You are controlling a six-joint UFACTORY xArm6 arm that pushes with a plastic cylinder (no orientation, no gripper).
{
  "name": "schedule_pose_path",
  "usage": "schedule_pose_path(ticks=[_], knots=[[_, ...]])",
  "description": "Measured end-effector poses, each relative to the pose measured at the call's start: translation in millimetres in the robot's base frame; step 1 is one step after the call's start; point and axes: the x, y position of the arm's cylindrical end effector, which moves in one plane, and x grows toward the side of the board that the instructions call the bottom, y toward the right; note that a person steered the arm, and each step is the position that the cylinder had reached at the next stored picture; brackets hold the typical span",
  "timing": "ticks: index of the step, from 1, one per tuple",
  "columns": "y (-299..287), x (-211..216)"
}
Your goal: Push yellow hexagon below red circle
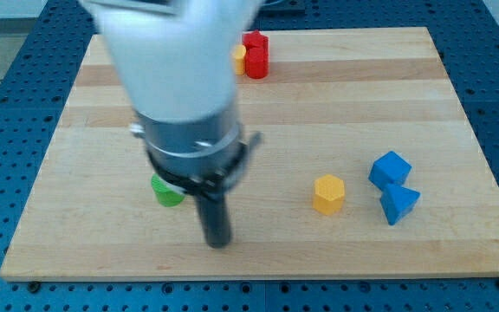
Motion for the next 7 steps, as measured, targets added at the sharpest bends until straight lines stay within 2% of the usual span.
schedule_pose_path(ticks=[1, 2, 3, 5, 7], knots=[[8, 20], [50, 16], [119, -22], [142, -125], [145, -82]])
